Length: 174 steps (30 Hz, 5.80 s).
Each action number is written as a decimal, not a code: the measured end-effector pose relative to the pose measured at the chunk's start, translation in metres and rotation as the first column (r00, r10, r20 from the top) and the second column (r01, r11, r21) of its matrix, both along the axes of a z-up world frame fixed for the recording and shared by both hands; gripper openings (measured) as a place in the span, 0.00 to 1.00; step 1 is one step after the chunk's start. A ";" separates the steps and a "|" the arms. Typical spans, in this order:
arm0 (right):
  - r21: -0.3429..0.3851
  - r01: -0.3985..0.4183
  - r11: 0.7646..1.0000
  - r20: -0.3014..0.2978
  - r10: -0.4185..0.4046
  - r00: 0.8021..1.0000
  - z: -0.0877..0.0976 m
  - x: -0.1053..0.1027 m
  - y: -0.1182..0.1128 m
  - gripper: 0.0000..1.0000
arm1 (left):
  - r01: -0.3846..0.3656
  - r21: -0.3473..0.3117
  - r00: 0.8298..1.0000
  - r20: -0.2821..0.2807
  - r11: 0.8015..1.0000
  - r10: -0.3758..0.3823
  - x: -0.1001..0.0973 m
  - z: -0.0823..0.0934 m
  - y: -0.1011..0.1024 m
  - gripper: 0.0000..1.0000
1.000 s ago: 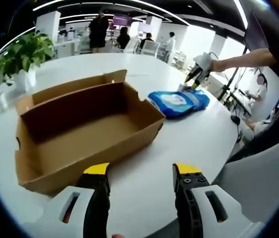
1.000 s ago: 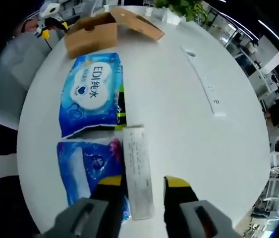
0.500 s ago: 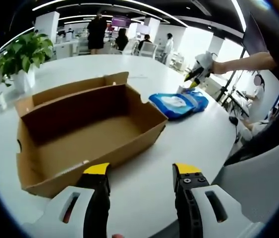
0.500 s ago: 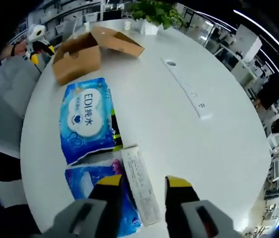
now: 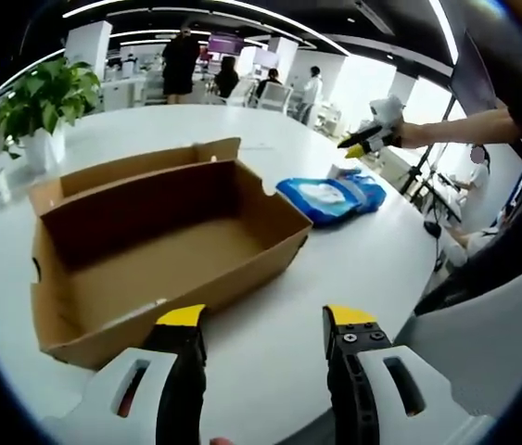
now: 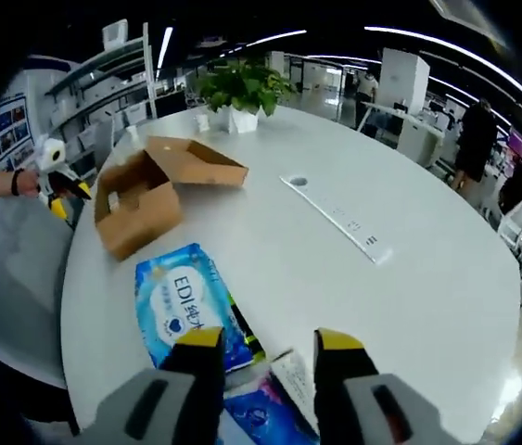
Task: Operate the shoe box by opening the lid, removing the specified soft item, and placing it in the target area until the item is outside and the box remains undamaged.
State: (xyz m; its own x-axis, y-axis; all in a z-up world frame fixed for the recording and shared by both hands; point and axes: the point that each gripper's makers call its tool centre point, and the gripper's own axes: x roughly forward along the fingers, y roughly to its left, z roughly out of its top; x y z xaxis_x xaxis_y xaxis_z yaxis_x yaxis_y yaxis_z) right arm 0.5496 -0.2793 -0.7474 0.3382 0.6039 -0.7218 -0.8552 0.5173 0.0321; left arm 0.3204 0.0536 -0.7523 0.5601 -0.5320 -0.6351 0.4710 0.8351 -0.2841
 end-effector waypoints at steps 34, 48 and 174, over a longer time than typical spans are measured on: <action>0.285 -0.025 0.958 -0.025 0.033 0.999 0.031 -0.084 0.155 0.47 | 0.051 -0.023 0.997 0.055 0.998 -0.050 0.008 0.020 0.016 0.50; 0.311 -0.069 0.948 -0.008 0.075 0.997 0.034 -0.123 0.174 0.50 | 0.054 0.005 0.996 0.069 0.999 -0.054 0.022 0.024 0.037 0.50; 0.395 0.176 0.902 -0.065 -0.164 0.984 0.028 -0.225 0.102 0.55 | 0.719 0.398 0.693 -0.351 0.570 -0.630 0.083 -0.065 0.089 0.52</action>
